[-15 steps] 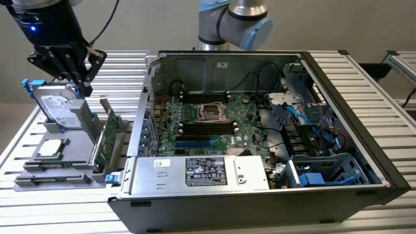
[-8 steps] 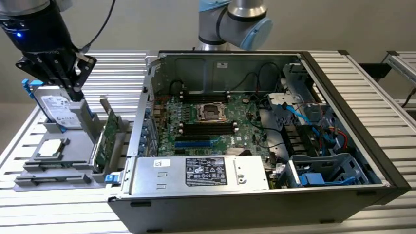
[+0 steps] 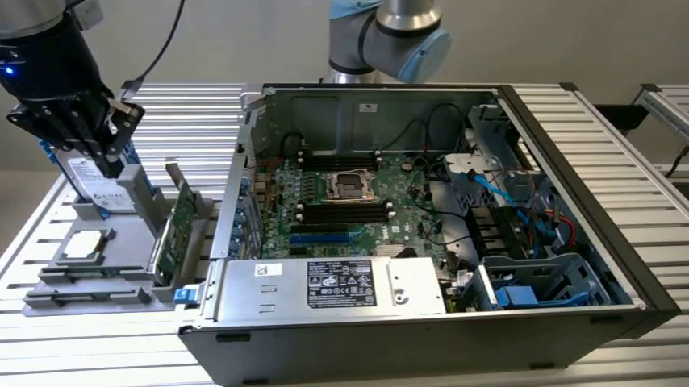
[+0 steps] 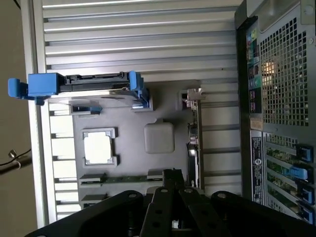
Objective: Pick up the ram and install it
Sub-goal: 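Reach for the ram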
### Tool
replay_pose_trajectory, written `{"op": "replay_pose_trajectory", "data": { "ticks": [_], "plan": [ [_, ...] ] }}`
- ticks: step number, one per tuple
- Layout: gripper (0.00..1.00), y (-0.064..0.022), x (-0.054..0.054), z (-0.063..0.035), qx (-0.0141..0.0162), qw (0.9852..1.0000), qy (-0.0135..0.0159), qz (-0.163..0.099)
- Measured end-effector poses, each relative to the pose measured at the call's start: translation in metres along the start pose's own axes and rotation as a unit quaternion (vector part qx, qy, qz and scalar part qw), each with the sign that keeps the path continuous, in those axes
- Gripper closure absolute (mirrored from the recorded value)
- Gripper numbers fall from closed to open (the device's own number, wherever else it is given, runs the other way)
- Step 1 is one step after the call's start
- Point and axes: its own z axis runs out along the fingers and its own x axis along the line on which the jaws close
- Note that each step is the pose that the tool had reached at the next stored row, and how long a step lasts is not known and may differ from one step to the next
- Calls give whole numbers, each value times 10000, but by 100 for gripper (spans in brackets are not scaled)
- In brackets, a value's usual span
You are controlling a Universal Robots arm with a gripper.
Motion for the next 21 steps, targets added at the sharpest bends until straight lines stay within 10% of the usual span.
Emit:
{"op": "replay_pose_trajectory", "data": {
  "ticks": [21],
  "plan": [
    [89, -329, 308, 134, 10, 9999, 141, 6]
  ]
}}
